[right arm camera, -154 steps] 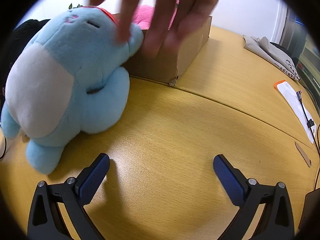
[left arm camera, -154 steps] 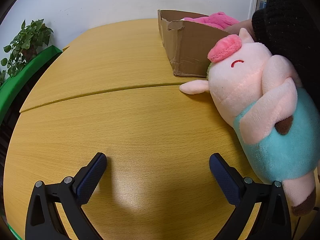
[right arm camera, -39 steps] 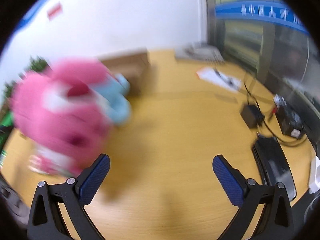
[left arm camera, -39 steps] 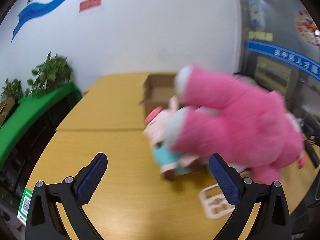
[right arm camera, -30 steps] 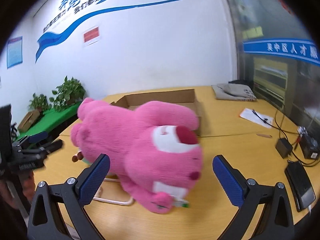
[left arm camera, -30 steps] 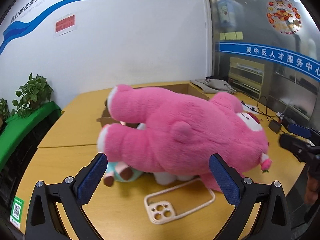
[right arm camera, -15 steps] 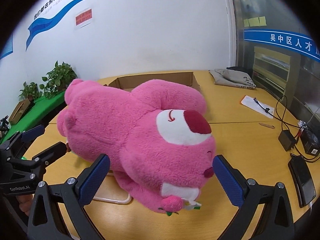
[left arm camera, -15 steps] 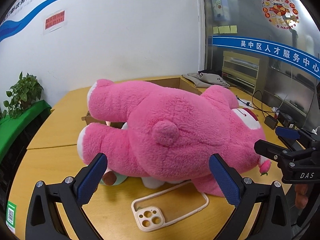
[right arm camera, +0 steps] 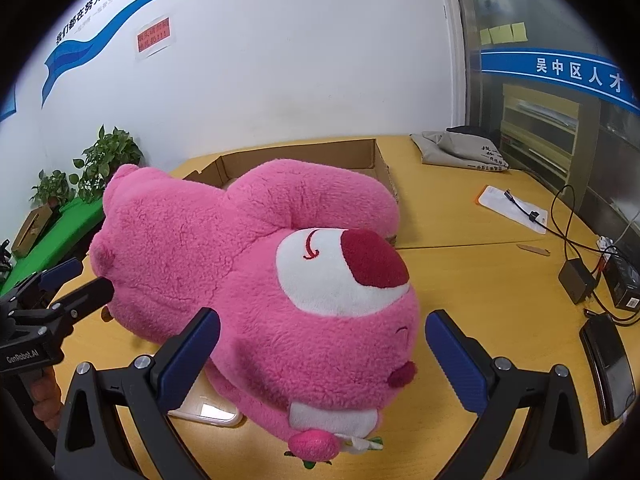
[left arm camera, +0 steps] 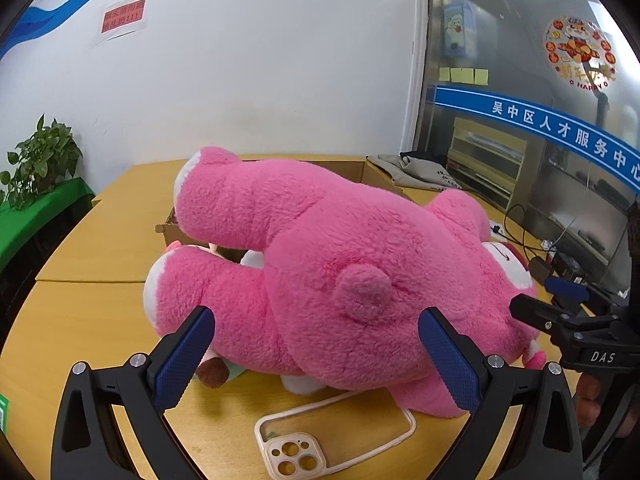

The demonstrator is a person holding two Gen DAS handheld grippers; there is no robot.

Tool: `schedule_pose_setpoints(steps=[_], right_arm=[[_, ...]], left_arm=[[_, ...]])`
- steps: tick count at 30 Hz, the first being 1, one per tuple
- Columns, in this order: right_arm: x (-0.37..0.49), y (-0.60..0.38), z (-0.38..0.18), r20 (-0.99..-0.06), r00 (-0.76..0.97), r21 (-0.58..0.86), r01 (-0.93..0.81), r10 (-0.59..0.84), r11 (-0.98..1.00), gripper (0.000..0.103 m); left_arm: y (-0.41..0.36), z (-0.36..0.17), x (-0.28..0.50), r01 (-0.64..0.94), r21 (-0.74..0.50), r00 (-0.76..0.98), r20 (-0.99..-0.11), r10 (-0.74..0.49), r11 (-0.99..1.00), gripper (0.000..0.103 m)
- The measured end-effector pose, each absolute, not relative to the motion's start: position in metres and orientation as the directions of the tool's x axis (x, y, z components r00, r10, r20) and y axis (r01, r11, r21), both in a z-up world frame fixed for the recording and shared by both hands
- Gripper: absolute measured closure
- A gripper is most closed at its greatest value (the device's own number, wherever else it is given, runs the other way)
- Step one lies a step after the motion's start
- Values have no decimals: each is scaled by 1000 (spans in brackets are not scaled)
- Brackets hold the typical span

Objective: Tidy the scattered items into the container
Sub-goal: 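Move both grippers to the large pink bear lying on the table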

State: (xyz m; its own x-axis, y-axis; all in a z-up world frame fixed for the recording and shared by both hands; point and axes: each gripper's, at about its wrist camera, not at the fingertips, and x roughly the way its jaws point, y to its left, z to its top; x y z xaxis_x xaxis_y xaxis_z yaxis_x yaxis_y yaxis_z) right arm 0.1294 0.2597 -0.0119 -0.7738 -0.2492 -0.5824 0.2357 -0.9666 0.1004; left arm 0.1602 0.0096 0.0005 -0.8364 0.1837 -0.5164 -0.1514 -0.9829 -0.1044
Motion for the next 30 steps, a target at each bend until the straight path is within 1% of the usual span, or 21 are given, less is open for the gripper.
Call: schedule_pose_setpoints(steps=[7, 16, 21, 25, 27, 30], right_arm=[[123, 251, -25, -604, -749, 96, 270, -272, -958, 1], [118, 249, -28, -594, -757, 91, 273, -272, -958, 0], [119, 252, -27, -590, -758, 95, 278, -279, -956, 0], [117, 259, -27, -585, -754, 137, 272, -300, -952, 0], [114, 264, -26, -576, -757, 161, 265, -309, -951, 0], [111, 271, -24, -553, -777, 155, 258, -300, -954, 0]], left_arm=[[12, -8, 161, -169, -83, -837, -514, 188, -982, 0], [8, -15, 156, -167, -106, -827, -527, 197, -980, 0], [9, -14, 150, -187, -123, -826, -518, 224, -975, 0], [6, -8, 145, -228, -146, -820, -505, 271, -963, 0], [2, -6, 140, -239, -155, -817, -502, 285, -959, 0], [-7, -3, 128, -261, -180, -803, -505, 317, -948, 0]])
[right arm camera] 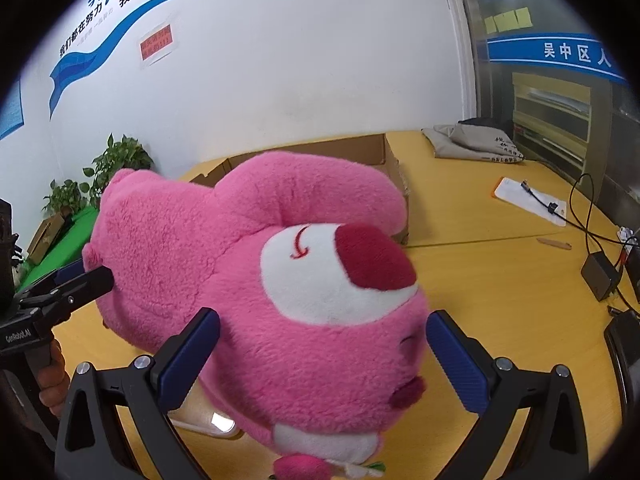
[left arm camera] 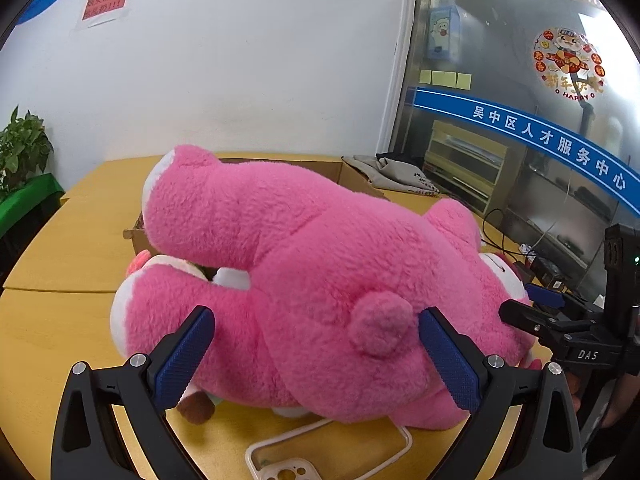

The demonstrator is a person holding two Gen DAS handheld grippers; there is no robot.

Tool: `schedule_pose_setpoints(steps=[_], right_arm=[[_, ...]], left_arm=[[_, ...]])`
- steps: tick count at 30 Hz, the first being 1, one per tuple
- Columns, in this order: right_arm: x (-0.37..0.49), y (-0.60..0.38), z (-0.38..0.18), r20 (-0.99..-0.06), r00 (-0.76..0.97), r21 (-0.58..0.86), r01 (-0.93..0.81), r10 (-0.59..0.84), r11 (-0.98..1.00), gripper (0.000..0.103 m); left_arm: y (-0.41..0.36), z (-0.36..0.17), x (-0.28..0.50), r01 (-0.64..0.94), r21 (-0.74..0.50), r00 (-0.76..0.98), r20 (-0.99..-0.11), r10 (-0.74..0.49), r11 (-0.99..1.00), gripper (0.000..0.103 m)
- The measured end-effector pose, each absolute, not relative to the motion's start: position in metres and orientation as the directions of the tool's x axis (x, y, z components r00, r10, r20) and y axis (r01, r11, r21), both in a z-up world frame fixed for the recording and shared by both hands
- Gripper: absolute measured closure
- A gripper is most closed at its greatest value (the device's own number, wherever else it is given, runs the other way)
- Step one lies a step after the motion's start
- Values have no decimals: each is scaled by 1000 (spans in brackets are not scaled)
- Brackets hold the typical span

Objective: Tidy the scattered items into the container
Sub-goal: 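Move both grippers to the large pink bear lying on the table, then close both grippers on the pink bear's body and lift it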

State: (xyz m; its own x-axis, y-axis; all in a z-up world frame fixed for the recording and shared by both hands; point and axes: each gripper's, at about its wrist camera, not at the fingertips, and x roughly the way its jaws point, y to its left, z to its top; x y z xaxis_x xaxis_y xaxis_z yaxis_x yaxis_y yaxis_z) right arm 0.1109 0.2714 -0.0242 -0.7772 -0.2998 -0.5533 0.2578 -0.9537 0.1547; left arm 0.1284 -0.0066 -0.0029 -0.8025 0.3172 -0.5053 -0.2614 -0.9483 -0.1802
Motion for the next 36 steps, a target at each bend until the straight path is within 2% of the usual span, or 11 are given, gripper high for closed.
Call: schedule_pose_setpoints(steps=[4, 8, 11, 13, 15, 17, 19, 23, 31, 36], right_arm=[[102, 283, -28, -540, -776, 185, 269, -327, -945, 0], [93, 295, -43, -537, -738, 285, 298, -409, -911, 0], [84, 303, -60, -543, -686, 393, 302, -484, -869, 0], [78, 306, -69, -541, -663, 454, 288, -517, -843, 0], [81, 303, -71, -531, -676, 441, 294, -511, -848, 2], [88, 298, -67, -505, -702, 401, 325, -502, -857, 16], [96, 295, -61, -477, -723, 379, 344, -500, -859, 25], [103, 294, -54, -461, -728, 366, 365, -507, -856, 38], [111, 280, -4, -422, -762, 271, 411, -492, -870, 40], [86, 262, 35, -406, -770, 219, 440, -491, -871, 40]], left_arm=[[-9, -1, 114, -335, -183, -775, -504, 381, -924, 0], [-10, -7, 97, -392, -233, -724, -519, 455, -890, 0], [-5, -10, 97, -416, -212, -718, -520, 462, -884, 0], [2, -9, 98, -453, -214, -692, -527, 493, -865, 11], [4, -9, 98, -442, -199, -696, -540, 474, -875, 18], [-1, -8, 100, -439, -221, -687, -542, 484, -871, 28], [-7, -6, 103, -438, -251, -677, -539, 500, -863, 38], [-7, 0, 117, -430, -221, -695, -538, 477, -875, 44], [-22, 41, 137, -409, -227, -748, -471, 467, -884, 47], [-35, 75, 108, -372, -240, -769, -461, 443, -897, 47]])
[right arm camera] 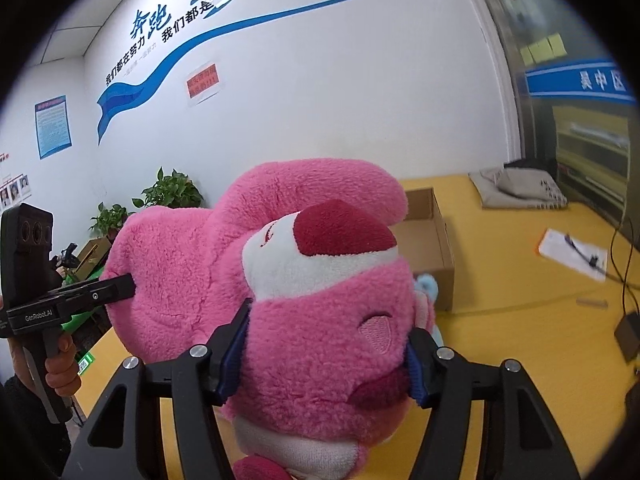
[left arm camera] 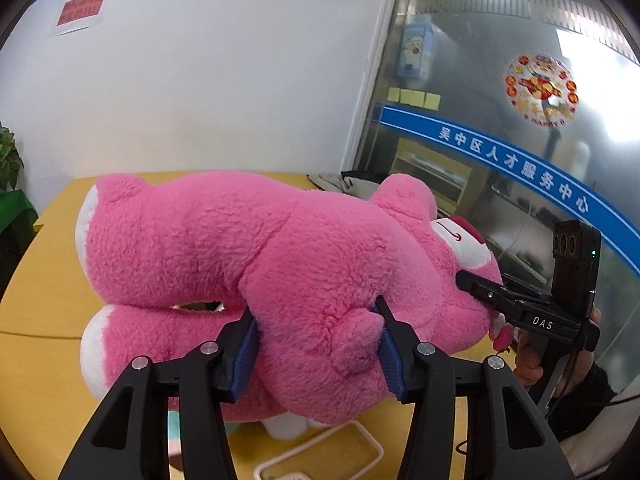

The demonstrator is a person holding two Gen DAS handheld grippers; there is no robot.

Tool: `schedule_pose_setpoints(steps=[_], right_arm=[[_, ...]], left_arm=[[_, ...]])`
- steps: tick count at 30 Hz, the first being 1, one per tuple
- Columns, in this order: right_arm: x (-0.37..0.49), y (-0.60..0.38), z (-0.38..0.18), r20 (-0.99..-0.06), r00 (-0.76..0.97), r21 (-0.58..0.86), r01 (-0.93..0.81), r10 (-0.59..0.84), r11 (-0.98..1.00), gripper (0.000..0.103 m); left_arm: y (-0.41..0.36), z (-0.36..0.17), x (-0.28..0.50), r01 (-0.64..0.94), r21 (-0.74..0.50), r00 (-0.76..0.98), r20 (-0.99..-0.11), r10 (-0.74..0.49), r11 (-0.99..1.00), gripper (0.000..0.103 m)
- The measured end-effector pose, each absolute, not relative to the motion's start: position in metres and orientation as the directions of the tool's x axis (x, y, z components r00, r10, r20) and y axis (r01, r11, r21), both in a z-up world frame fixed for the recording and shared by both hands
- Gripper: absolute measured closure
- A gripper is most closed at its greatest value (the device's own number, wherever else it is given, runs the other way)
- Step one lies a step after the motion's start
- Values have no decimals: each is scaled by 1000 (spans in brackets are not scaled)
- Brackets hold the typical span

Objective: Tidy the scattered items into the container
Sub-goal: 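Close both grippers on the pink bear's body and lift it, then carry the pink bear with both grippers into the box and release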

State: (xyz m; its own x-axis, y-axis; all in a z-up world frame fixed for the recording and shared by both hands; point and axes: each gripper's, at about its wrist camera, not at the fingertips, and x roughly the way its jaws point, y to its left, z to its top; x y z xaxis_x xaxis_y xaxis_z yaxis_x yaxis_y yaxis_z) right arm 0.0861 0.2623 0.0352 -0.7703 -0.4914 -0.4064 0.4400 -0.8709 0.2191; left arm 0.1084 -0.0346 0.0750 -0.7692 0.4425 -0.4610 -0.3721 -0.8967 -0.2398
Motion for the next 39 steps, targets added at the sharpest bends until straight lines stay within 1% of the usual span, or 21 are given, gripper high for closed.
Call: schedule_pose_setpoints(steps=[3, 7, 11, 14, 17, 21, 23, 26, 27, 28, 30, 32, 34, 36, 39], right_arm=[[58, 250, 64, -386, -778, 188, 459, -495, -868, 40], [12, 238, 101, -336, -798, 144, 481, -500, -865, 39], [-44, 231, 121, -311, -799, 138, 497, -514, -857, 39], [-101, 228, 121, -339, -789, 164, 487, -513, -858, 39], [-151, 231, 111, -373, -777, 197, 467, -507, -862, 39], [-227, 234, 88, -441, -747, 232, 440, -497, -868, 39], [-260, 232, 72, -494, -721, 240, 423, -485, -874, 39], [-304, 228, 35, -609, -658, 238, 381, -443, -893, 39], [-314, 225, 23, -646, -636, 231, 364, -422, -902, 39], [-322, 224, 10, -682, -614, 223, 341, -397, -913, 39], [-338, 221, -19, -751, -571, 188, 295, -330, -937, 39], [-350, 227, -39, -779, -562, 172, 234, -278, -957, 39], [-360, 235, -48, -784, -550, 200, 218, -289, -955, 39], [-363, 240, -50, -784, -545, 212, 215, -297, -953, 36], [-362, 239, -49, -779, -566, 162, 235, -270, -958, 28]], left_arm=[[-43, 97, 81, -357, -253, -791, -431, 435, -899, 47], [-49, 122, 30, -343, -273, -801, -415, 432, -899, 47], [-49, 141, -36, -332, -263, -800, -431, 418, -906, 47], [-45, 145, -90, -329, -243, -788, -463, 407, -913, 47], [-37, 137, -148, -314, -246, -767, -503, 397, -917, 47], [-29, 107, -222, -288, -250, -721, -579, 381, -925, 47], [-27, 84, -254, -266, -269, -685, -624, 377, -926, 47], [-22, 36, -297, -227, -278, -611, -705, 359, -933, 61], [-19, 20, -306, -226, -283, -581, -729, 362, -932, 78], [-15, 3, -316, -233, -299, -540, -751, 379, -925, 89], [-6, -26, -333, -243, -326, -470, -784, 405, -914, 89], [-3, -43, -341, -239, -320, -460, -794, 397, -917, 88], [-1, -42, -345, -237, -315, -477, -787, 392, -919, 88], [1, -40, -342, -246, -309, -474, -788, 392, -919, 88], [1, -34, -341, -261, -308, -469, -788, 399, -915, 87]])
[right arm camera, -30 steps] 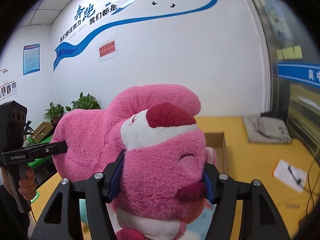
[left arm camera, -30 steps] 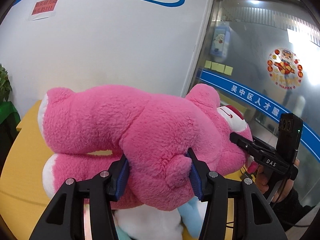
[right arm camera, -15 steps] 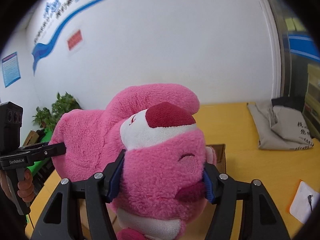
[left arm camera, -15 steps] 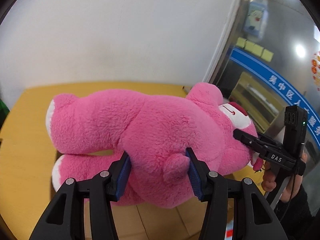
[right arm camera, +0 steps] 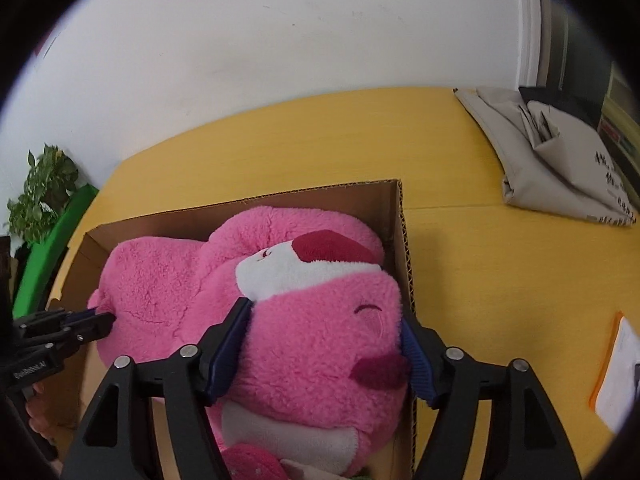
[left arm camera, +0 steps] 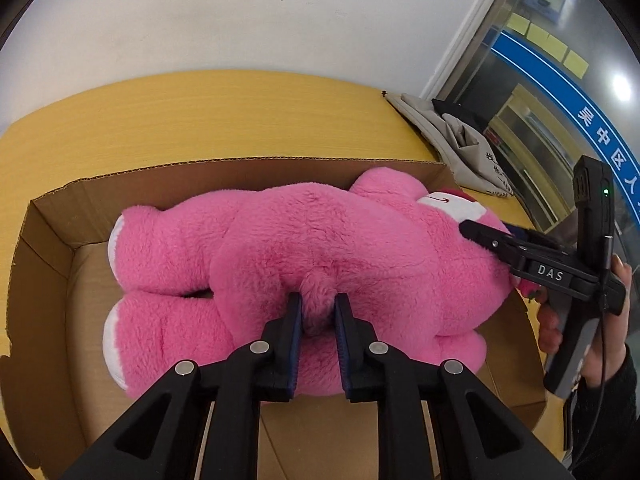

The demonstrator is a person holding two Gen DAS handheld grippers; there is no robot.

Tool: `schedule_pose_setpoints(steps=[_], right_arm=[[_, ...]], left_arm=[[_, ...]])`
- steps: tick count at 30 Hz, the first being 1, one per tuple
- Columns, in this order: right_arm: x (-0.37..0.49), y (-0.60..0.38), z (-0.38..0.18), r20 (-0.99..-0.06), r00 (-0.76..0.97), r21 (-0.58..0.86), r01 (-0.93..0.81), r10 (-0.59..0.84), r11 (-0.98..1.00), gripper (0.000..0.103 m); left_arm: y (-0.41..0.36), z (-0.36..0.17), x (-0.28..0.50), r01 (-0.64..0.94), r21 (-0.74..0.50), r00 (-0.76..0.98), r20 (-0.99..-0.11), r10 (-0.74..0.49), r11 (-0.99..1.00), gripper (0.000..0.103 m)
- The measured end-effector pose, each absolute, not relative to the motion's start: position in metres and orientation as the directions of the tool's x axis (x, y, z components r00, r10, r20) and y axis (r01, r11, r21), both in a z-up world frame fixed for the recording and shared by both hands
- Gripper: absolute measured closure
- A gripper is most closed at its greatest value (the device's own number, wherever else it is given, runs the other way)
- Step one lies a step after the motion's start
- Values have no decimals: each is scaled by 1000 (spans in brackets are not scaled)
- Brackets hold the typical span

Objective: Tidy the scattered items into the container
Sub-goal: 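Carry the pink bear with both grippers into the box and release, then move both grippers toward the white plush beside the box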

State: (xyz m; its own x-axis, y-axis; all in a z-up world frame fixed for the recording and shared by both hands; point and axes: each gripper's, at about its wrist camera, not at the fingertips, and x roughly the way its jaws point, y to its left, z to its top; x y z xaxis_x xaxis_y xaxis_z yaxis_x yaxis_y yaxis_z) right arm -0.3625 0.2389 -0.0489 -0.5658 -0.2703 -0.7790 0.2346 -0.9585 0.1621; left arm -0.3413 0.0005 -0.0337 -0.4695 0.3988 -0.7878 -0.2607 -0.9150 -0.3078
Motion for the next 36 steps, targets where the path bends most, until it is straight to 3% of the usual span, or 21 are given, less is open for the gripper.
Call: schedule_pose_setpoints(steps=[2, 3, 4, 7, 13, 20, 36], right_arm=[[-363, 238, -43, -771, -579, 151, 240, -266, -959, 25], [-360, 238, -41, -768, -585, 149, 236, -263, -960, 25], [-354, 239, -36, -761, -593, 151, 233, -263, -961, 25], [-332, 244, -17, -734, -621, 152, 244, -274, -958, 25], [-241, 246, 31, -667, -681, 130, 291, -301, -948, 22], [-133, 224, 57, -600, -763, 34, 278, -242, -960, 21], [23, 195, 28, -546, -808, -52, 296, -221, -954, 21]], left_arm=[[-10, -27, -335, -267, -298, -472, -788, 394, -916, 82], [-14, -22, -330, -266, -280, -476, -794, 379, -922, 72], [-19, -17, -325, -256, -246, -489, -801, 345, -935, 53], [-31, 10, -289, -201, -82, -584, -790, 187, -976, 24], [-58, 69, -182, -192, -38, -710, -684, 166, -981, 0], [-66, 97, -60, -100, 6, -837, -541, 81, -995, 0], [-45, 49, 52, -121, -63, -831, -540, 136, -991, 0]])
